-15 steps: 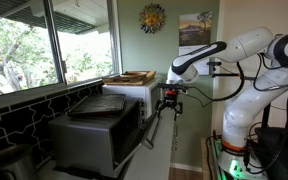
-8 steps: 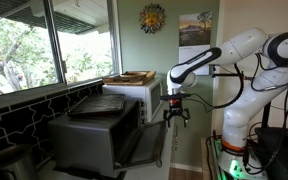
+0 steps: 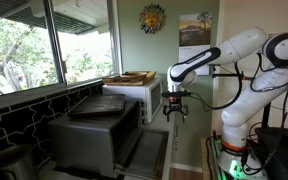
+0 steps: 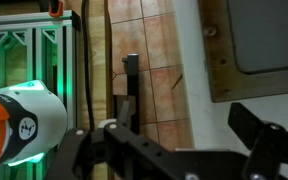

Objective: Open the microwave

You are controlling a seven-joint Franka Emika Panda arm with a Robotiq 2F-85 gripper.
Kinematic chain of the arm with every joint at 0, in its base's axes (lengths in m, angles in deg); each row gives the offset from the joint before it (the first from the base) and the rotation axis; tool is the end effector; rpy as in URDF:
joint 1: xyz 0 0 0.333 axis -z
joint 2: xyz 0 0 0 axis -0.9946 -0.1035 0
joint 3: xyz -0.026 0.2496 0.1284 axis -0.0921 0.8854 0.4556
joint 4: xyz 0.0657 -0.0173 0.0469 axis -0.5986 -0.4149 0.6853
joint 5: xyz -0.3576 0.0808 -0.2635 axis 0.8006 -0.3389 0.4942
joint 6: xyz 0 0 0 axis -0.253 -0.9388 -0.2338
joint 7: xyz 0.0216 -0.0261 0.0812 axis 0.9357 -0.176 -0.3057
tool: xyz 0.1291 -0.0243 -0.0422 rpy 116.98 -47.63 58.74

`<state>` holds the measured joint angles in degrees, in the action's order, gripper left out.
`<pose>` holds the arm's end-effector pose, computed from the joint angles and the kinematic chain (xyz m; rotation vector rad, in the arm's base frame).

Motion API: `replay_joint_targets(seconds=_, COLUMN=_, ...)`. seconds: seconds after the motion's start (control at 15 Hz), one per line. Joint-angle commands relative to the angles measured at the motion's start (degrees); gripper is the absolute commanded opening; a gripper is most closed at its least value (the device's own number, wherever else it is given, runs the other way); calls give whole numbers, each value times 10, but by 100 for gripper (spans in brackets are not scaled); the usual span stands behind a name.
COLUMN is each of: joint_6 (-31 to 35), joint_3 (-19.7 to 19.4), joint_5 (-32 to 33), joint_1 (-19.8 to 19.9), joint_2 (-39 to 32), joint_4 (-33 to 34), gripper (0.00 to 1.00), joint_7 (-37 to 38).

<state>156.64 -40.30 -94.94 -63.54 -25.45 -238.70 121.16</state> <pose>0.3839 -0.0387 0.3069 -2.0121 2.0922 0.4880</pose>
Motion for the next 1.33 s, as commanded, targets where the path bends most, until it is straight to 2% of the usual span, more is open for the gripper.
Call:
replay_joint_targets(seconds=0.0, joint_6=-42, joint_3=-42, joint_5=59, joint_1=-45, joint_2=92, joint_4=7, gripper=100, joint_7=-33)
replay_joint_targets(seconds=0.33, joint_6=-136, joint_3=-47, joint_5=79, joint_1=-98, joint_2=143, joint_4=72, gripper=100, joint_7=-94)
replay_joint_targets(seconds=0.67, joint_6=-197, joint_3=-12, joint_5=70, joint_1=-150, joint_2=135, joint_4=151, gripper=100, joint_7=-148)
replay_joint_targets(seconds=1.27, joint_6=-212, joint_3=51, joint_5=81, joint_1=-215, joint_2=80, joint_4=257, gripper=100, joint_7=-283)
